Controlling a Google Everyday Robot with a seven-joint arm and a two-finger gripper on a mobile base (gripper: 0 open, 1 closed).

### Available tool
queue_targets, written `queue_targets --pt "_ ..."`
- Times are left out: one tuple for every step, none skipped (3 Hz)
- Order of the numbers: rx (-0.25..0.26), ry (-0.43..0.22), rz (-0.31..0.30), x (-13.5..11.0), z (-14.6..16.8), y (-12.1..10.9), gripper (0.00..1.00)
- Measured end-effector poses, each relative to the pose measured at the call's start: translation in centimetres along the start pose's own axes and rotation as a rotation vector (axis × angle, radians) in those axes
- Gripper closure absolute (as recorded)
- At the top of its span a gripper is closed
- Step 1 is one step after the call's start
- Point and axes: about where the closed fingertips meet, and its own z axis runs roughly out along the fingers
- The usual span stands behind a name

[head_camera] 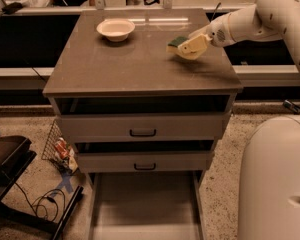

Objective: Pick sponge from bottom drawer and place on counter

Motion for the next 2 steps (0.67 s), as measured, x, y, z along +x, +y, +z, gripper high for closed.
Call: queue_targets --pt "-0.005 0.001 0.001 0.06 0.38 0.12 0.00" --pt "-0.006 0.001 0.001 0.06 0.41 0.13 0.00"
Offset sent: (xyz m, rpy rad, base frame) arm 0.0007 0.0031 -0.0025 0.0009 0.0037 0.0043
